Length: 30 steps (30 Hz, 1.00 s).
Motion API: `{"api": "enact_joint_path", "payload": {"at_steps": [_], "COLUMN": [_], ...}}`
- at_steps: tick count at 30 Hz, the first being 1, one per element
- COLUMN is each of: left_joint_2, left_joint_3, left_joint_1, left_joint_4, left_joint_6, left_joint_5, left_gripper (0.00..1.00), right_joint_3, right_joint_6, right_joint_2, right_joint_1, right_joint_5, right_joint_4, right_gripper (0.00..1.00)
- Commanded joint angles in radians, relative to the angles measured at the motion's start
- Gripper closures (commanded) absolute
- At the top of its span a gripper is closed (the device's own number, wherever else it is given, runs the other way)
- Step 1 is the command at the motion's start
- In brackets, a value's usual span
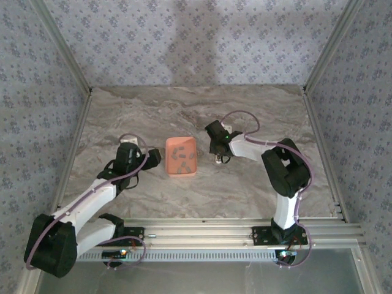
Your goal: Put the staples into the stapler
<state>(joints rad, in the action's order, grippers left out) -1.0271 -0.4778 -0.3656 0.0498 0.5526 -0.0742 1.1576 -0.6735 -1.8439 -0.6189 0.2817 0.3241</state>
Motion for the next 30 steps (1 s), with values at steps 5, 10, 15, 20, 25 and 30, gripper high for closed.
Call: {"api": "enact_joint_path", "payload": {"at_steps": [5,10,15,20,25,30], "left_joint_2": [0.022,0.055,0.108,0.152,0.156,0.132], "left_joint_3": [0.029,0.024,0.006,-0.038,-0.07,-0.062], "left_joint_1": [0.057,0.062,0.069,0.089,0.13,0.19], "left_joint_4": [0.01,0.088,0.231,0.405,0.52,0.531], "left_joint_6": [0.155,0.267,0.434,0.576,0.728,0.823], "left_joint_5": [0.061,0.039,-0.046,-0.088,-0.082,-0.032], "left_gripper": [0.01,0.01,0.02,0.02,0.04,0.05], "right_joint_3": [0.002,-0.018,-0.069,-0.105,-0.133,-0.15], "right_joint_6": [0.008,0.036,0.035,0.028,0.021,0.023], "right_joint_2": [0.141,0.225,0.295,0.325,0.336,0.341], "right_joint_1": [-0.006,-0.004,0.004,0.015,0.04,0.054], "right_joint_5": [0.04,0.048,0.045,0.017,-0.008,-0.017], "right_joint_4": [0.046,0.087,0.066,0.038,0.012,-0.011], "right_gripper": [0.4,0.35,0.35,0.34,0.34,0.34]}}
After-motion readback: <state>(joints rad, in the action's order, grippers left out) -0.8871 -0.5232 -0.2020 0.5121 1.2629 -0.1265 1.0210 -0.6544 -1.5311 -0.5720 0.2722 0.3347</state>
